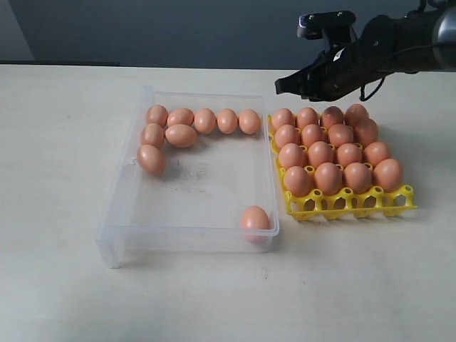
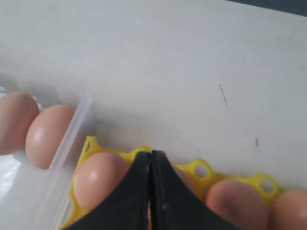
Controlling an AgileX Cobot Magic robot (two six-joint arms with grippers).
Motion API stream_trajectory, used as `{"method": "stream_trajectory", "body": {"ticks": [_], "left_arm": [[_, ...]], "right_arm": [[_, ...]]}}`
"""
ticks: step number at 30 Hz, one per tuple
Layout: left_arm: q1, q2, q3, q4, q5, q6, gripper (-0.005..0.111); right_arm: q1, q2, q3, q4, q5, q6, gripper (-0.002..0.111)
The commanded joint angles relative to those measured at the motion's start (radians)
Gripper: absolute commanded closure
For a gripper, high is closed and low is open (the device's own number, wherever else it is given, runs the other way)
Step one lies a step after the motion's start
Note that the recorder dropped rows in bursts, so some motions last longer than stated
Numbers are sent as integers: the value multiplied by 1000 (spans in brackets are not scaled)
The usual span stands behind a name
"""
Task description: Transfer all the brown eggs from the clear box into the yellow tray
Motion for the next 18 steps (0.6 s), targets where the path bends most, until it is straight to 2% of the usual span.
{"method": "stream_trajectory", "body": {"ticks": [1, 18], "left_arm": [[0, 0, -1, 0, -15, -3, 106], [0, 0, -1, 0, -15, -3, 106]], "right_arm": [[-2, 7, -37, 4, 98, -13, 109], [-2, 7, -37, -31, 143, -15, 109]]}}
